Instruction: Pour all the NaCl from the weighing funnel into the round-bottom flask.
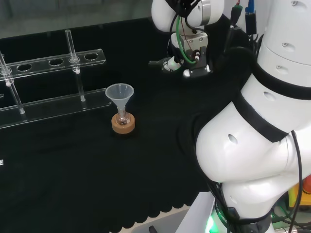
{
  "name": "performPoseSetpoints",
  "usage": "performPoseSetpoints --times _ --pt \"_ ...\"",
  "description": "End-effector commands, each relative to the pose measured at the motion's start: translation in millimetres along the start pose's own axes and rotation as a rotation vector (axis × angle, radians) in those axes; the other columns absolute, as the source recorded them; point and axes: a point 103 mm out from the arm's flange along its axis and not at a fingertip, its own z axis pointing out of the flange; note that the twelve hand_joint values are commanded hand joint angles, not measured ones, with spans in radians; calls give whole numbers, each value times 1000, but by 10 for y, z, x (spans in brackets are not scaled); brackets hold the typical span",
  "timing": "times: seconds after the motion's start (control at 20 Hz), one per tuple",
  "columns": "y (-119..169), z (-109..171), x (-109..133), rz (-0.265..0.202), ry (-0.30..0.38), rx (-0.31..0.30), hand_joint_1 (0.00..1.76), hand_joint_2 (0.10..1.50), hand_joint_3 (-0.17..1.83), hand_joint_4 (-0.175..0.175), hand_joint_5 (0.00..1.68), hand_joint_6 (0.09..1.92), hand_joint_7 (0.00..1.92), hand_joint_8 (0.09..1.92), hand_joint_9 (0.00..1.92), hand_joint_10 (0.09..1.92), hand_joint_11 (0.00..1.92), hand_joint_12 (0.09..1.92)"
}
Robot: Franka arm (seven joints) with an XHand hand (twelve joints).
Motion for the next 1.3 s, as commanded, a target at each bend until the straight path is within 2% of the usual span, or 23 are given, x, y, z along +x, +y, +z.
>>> performPoseSetpoints --times 0.05,0.55,1.3 --pt "1 -23 -57 12 5 -7 1112 841 237 175 1370 346 1572 87 1160 158 0 1556" --pt "-96 -245 -91 -22 3 -42 1112 839 240 175 1370 345 1572 87 1160 155 0 1557" --pt "-441 -487 138 -106 17 -59 1112 837 245 175 1371 345 1573 87 1160 152 0 1558"
